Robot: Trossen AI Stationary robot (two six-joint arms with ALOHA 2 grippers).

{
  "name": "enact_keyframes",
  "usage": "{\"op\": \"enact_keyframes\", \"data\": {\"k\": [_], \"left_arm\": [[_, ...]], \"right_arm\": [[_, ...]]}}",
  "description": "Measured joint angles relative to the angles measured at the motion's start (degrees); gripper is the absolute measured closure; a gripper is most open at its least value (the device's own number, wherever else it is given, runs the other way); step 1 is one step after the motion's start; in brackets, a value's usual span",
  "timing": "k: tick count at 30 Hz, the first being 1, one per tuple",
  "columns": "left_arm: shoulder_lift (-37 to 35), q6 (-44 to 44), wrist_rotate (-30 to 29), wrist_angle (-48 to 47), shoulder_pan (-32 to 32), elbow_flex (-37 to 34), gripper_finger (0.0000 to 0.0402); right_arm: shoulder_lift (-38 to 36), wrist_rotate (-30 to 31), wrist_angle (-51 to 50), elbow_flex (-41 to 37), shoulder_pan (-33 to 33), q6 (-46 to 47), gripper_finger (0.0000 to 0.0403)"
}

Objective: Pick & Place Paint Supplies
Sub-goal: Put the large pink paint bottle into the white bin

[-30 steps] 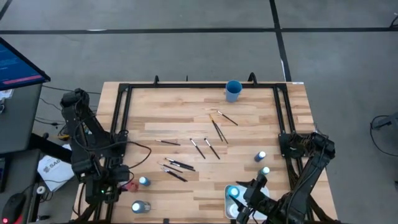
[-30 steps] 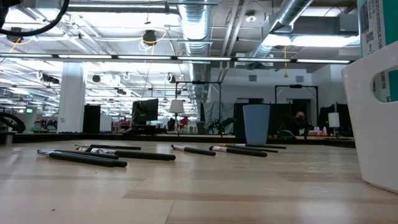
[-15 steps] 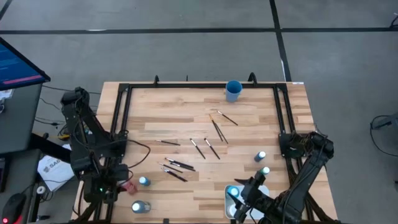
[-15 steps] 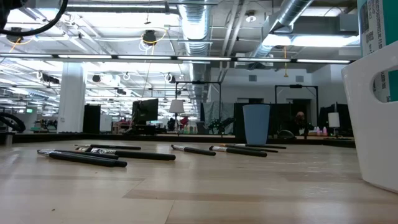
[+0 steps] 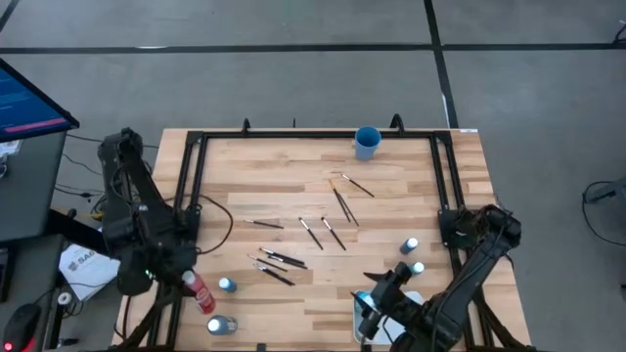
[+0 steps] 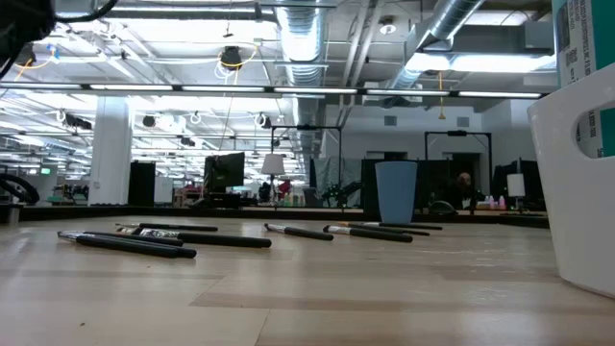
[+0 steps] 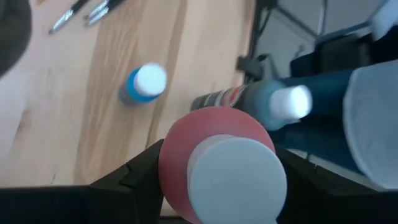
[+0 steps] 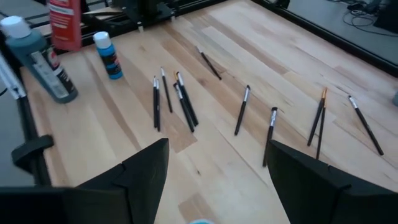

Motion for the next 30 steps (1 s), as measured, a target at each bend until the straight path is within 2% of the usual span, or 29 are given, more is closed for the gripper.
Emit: {"op": "enact_keyframes", "data": {"k": [6,12,17,21,23,26,30], "left_arm": [[-2.15,4.1,-0.23,0.1,3.34,2.37,0.0184],[-2.25,10.59,-0.19,0.54,8.37,4.4,0.0184],[-2.26,17.09,0.01,1.27,13.46,5.73,0.0184],[-1.47,23.9,0.0,3.14,19.02,5.73,0.0184],[-0.8,27.91,0.0,4.41,21.97,5.73,0.0184],[0.42,34.65,0.03,8.06,26.45,5.73,0.0184],[2.69,42.94,1.95,12.58,32.28,5.73,0.0184]], "right_arm": [[-0.79,0.09,0.72,-0.06,-2.98,-0.02,0.0143],[-4.71,-0.05,1.41,-0.03,-6.79,-2.54,0.0143],[-9.68,-1.27,3.9,-0.01,-10.41,-10.74,0.0143],[-12.85,-1.61,13.13,-0.01,-14.96,-22.2,0.0143],[-13.64,-4.53,20.35,0.03,-17.78,-30.76,0.0143],[-13.22,-12.8,31.93,0.05,-22.26,-43.62,0.0143],[-10.46,-23.33,46.39,0.05,-27.83,-54.71,0.0143]]}}
